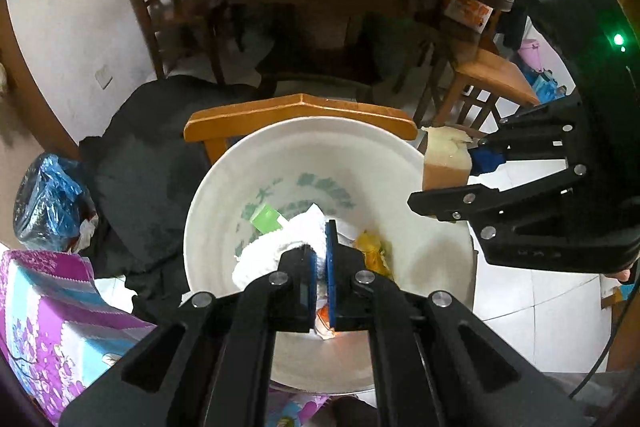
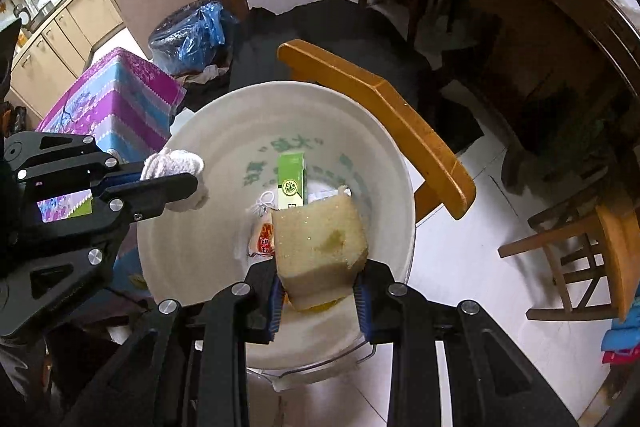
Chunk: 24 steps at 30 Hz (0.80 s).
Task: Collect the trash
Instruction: 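Open both tools to drop the bundle and sponge into the bucket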
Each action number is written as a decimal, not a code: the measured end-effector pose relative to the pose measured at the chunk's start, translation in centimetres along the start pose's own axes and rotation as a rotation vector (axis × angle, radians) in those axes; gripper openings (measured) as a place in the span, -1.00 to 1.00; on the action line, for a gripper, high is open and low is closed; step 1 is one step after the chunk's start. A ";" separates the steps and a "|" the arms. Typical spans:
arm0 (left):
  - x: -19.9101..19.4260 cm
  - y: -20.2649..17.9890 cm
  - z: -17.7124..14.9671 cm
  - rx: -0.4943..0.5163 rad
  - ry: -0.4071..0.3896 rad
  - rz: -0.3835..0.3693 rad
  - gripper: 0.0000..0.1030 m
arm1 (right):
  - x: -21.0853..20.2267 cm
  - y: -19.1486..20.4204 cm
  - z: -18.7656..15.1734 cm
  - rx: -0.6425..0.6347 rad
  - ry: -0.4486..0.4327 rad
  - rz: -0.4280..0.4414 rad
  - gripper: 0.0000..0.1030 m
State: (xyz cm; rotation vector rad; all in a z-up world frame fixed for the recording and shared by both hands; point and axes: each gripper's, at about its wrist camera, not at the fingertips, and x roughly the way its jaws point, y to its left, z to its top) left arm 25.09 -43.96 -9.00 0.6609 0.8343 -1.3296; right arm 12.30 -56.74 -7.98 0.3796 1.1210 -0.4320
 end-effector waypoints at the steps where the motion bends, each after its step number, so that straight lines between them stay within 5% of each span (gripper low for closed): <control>1: 0.1 0.1 -0.1 0.001 0.004 0.002 -0.96 | 0.1 0.0 0.1 0.000 0.001 0.001 -0.41; 18: 2.1 0.1 -0.4 0.016 0.048 0.047 -0.91 | 2.5 0.0 1.0 0.001 0.026 0.023 -0.36; 24: 2.5 0.3 -0.7 0.026 0.064 0.083 -0.45 | 3.0 -0.4 1.0 0.002 0.023 0.012 -0.17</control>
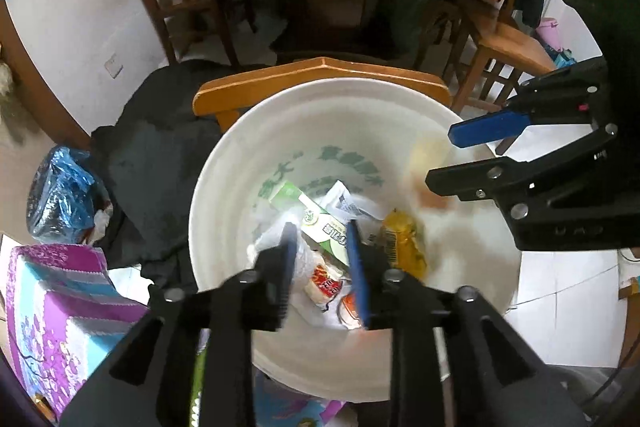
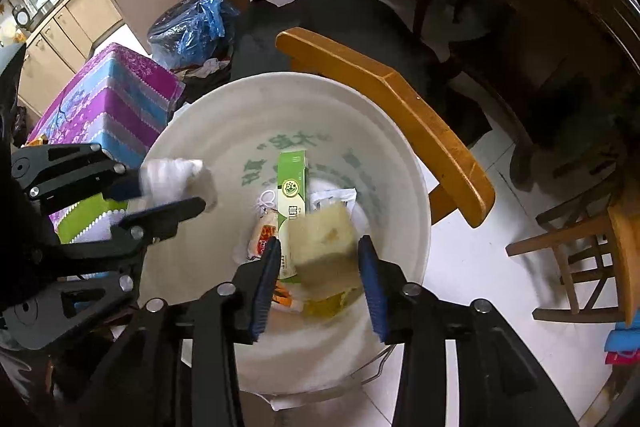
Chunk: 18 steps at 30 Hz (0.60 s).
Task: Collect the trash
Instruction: 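Open both tools to drop the bundle and sponge into the bucket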
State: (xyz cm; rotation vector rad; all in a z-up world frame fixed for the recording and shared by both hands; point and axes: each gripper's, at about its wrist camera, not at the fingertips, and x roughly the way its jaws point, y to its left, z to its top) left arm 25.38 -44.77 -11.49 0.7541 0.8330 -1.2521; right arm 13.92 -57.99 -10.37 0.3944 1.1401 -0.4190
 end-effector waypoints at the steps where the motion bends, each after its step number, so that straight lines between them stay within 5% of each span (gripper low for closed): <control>1: 0.0 0.0 0.0 0.001 -0.003 0.002 -0.43 | 0.0 0.0 0.0 0.000 0.000 -0.001 -0.16; 18: -0.1 -0.8 -0.3 0.044 -0.014 0.064 -0.33 | 0.2 0.0 -0.4 -0.005 0.001 -0.007 -0.13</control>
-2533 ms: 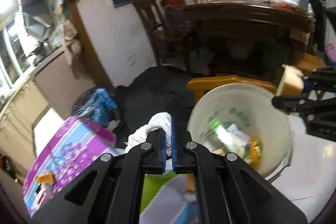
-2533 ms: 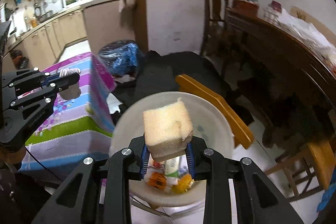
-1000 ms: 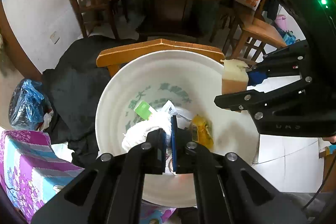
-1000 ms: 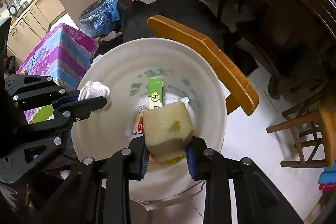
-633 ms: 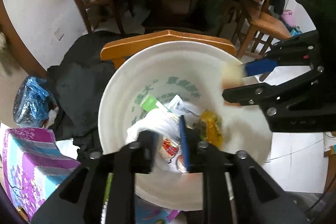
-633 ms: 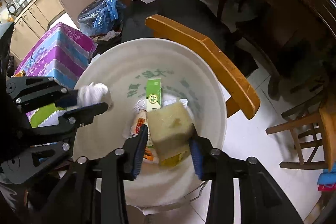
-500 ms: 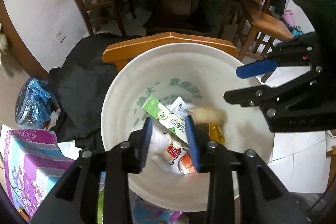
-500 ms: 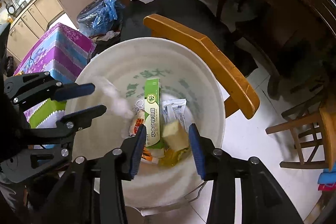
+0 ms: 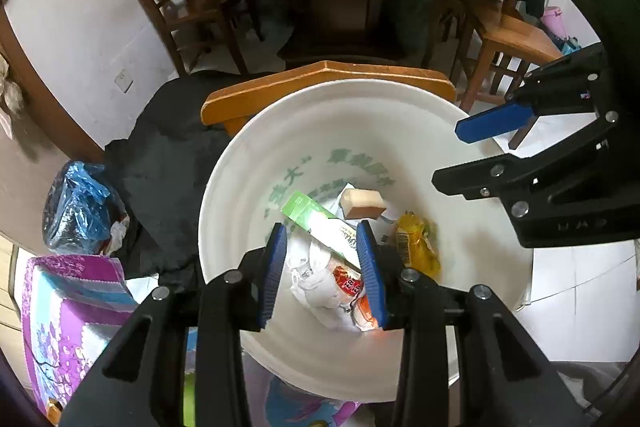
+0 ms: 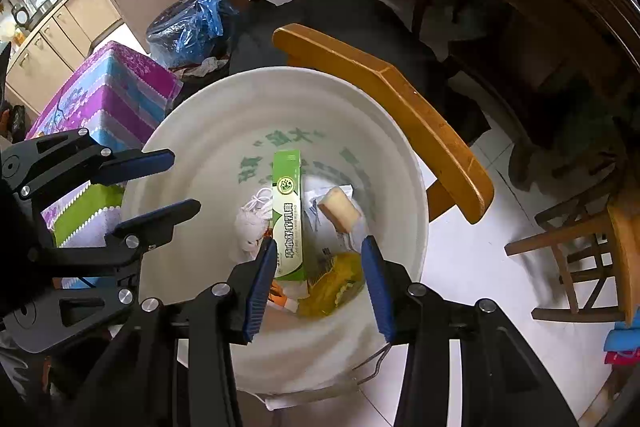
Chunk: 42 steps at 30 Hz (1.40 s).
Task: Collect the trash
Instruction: 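Open both tools to drop the bundle and sponge into the bucket, then move both tools back toward the table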
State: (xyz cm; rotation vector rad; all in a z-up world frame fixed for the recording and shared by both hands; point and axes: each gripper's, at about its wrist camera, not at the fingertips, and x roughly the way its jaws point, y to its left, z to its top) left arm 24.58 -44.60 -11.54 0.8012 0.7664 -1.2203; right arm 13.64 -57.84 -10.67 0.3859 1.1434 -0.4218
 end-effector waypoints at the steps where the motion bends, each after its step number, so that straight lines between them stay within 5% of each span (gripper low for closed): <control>1: 0.0 -0.1 0.0 0.002 -0.001 0.002 -0.33 | 0.0 0.0 0.0 0.000 -0.001 -0.002 -0.13; 24: -2.0 -1.3 -1.6 0.044 -0.046 0.129 -0.23 | -0.8 0.0 -1.5 -0.019 -0.042 -0.089 -0.10; 42: -7.8 3.0 -10.8 -0.130 -0.065 0.291 -0.04 | -2.4 10.6 -1.6 -0.107 -0.138 0.064 -0.03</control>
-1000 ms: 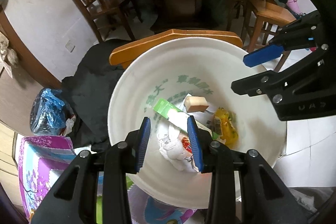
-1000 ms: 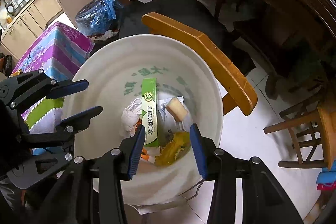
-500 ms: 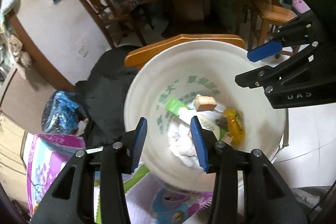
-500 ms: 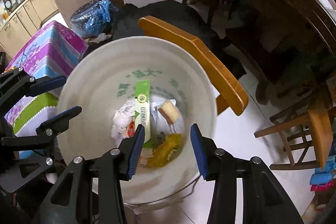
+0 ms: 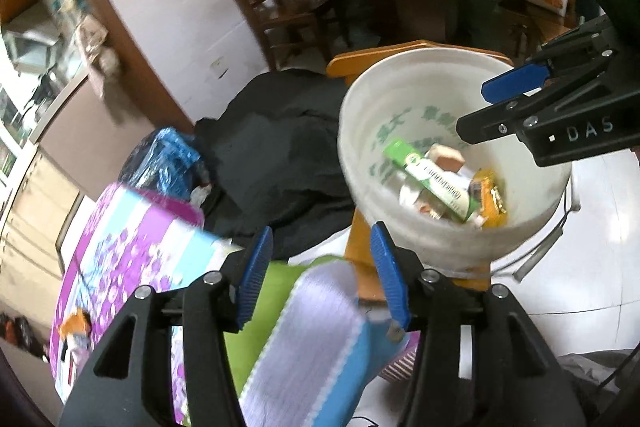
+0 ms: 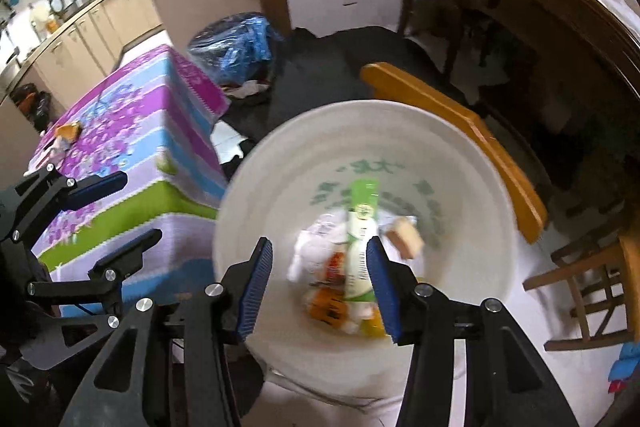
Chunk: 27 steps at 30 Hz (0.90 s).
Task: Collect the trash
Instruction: 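Move both tools back toward the table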
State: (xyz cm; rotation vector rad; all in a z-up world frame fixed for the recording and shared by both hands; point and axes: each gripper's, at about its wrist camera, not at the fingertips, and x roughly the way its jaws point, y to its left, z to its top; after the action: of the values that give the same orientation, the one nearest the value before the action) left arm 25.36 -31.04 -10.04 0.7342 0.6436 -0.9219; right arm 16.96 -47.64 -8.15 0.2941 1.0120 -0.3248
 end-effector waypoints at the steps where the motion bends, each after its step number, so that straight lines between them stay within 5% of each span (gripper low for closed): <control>1: -0.2 0.5 -0.4 -0.015 0.004 0.010 -0.04 | 0.2 0.9 0.2 -0.010 0.000 0.008 -0.03; 16: -2.7 8.6 -6.7 -0.247 0.033 0.109 0.04 | 4.1 11.0 1.2 -0.111 0.044 0.106 -0.03; 27: -3.9 15.2 -14.8 -0.434 0.107 0.212 0.12 | 7.7 20.7 1.8 -0.180 0.064 0.283 -0.03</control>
State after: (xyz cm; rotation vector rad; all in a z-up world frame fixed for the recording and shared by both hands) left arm 34.16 -11.40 -11.62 0.4518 0.8109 -0.5244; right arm 30.31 -30.44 -12.02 0.2816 1.0399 0.0322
